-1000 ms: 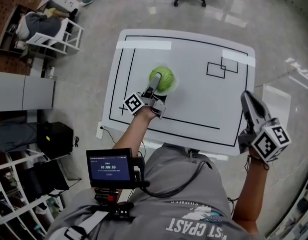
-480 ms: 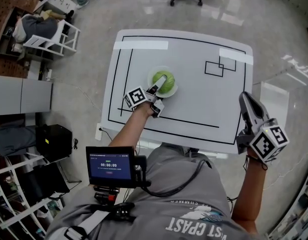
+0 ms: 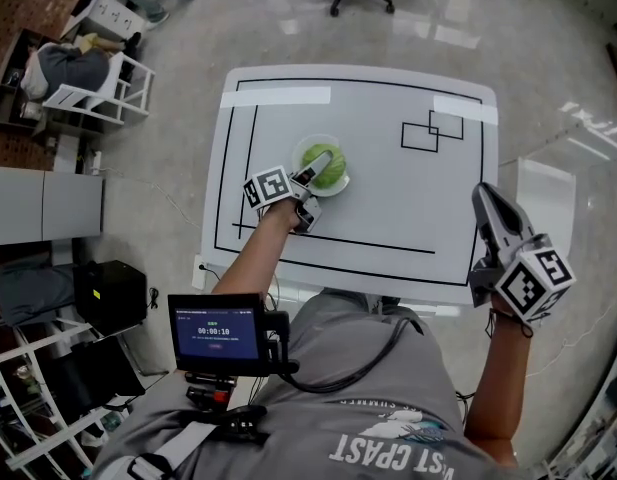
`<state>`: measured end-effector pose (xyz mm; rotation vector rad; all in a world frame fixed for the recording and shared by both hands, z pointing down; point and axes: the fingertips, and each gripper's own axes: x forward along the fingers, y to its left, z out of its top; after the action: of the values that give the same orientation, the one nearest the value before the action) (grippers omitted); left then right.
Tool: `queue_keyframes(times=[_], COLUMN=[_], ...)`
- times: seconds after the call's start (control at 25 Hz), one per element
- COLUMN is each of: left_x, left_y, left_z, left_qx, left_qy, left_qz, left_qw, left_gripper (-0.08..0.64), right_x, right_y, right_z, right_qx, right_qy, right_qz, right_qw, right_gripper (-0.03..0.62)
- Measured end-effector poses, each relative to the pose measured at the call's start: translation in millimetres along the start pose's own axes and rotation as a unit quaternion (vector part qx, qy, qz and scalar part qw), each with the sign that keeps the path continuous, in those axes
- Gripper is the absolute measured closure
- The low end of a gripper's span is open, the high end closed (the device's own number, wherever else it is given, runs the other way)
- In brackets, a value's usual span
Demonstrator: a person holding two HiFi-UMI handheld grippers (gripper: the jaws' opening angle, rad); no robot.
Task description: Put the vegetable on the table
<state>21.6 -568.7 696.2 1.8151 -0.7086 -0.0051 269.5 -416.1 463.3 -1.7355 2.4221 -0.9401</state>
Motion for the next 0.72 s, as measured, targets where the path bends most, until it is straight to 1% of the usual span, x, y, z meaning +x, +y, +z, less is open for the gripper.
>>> queue_keyframes(times=[0.16,0.4,0.6,0.72], left_x=[2.2,-3.3,-12.7,-18.7], left_y=[-3.5,-1.2,2.8,6.2], left_z=[4.3,8.7,13.2,11.7], left_qx=[0.039,0.08,0.132,0.128], left_qy=[0.021,0.031,0.032,0.031], left_qz=[0.017,0.046,0.083,0.088], left_qw=[0.9989,0.9952,0.9872,0.9873], left_gripper=[0.235,0.225,0.202,0.197], right_x=[-4.8,-14.3,-25.4,-31.8], right_y=[-1.0,-0.8,-3.4,-1.2], right_z=[2.1,2.8,4.8,4.7], right_qx=[-0.002,-0.003,-0.004,-0.005], right_qy=[-0.002,-0.005,-0.008,-0.009], right_qz=[0.0,0.002,0.003,0.004], right_qw=[1.0,1.0,1.0,1.0], right_gripper=[0.586,0.586,0.584,0.586])
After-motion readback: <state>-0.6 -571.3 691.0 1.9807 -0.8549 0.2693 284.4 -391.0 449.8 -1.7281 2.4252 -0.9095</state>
